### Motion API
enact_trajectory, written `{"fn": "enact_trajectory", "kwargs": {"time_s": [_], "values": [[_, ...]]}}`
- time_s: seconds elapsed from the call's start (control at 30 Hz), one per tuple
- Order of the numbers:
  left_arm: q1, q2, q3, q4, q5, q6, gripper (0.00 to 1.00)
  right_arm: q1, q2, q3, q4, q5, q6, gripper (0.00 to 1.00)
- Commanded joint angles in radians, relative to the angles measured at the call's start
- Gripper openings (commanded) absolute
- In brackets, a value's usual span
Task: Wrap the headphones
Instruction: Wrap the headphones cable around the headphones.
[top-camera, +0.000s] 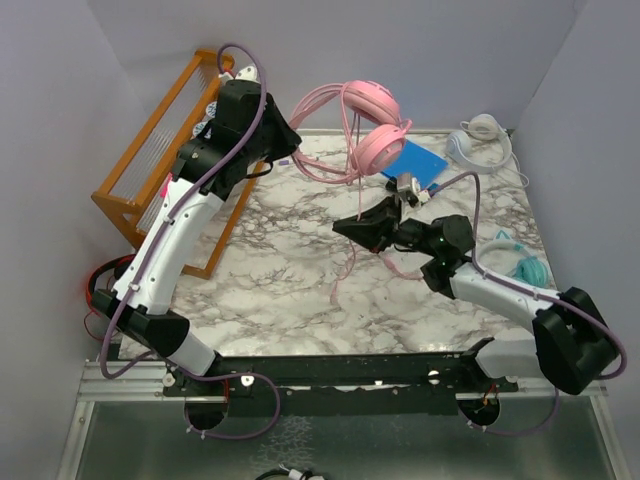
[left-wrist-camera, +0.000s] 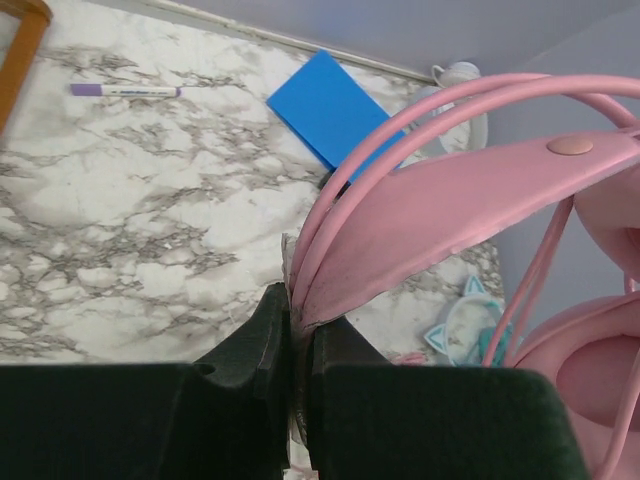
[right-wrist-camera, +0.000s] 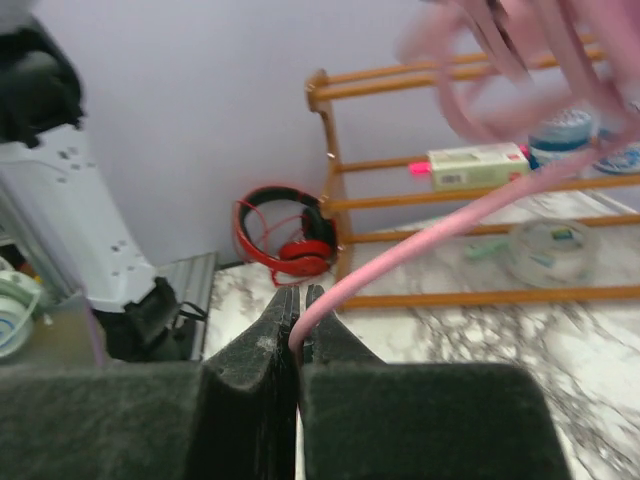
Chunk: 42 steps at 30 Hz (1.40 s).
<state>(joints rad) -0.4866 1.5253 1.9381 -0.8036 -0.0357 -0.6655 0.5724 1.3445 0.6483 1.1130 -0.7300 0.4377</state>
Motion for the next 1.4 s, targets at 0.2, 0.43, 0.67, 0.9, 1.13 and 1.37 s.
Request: {"fn": "enact_trajectory", "kwargs": {"time_s": [0.2,0.43,0.67,0.9,1.13,1.37], "values": [[-0.003,0.011,-0.104,0.194,-0.096,-0.024,0.00,0.075,-0.103,0.019,-0.153,-0.084,0.110,0.04],[-0.003,0.009,-0.169,0.204,-0.171,0.006,0.00,0.128,-0.110,0.036,-0.139,-0.081,0.183,0.21],[-0.003,-0.038,-0.280,0.252,-0.299,0.068,0.00,0.127,-0.124,0.051,-0.116,0.005,0.296,0.34],[-0.004,-0.116,-0.425,0.342,-0.367,0.074,0.00,0.127,-0.046,0.075,0.081,0.075,0.464,0.35],[-0.005,-0.203,-0.559,0.437,-0.440,0.123,0.00,0.127,-0.004,0.107,0.147,0.170,0.540,0.35],[-0.006,-0.248,-0.591,0.464,-0.538,0.262,0.00,0.126,-0.051,0.144,-0.067,0.228,0.481,0.35]]}}
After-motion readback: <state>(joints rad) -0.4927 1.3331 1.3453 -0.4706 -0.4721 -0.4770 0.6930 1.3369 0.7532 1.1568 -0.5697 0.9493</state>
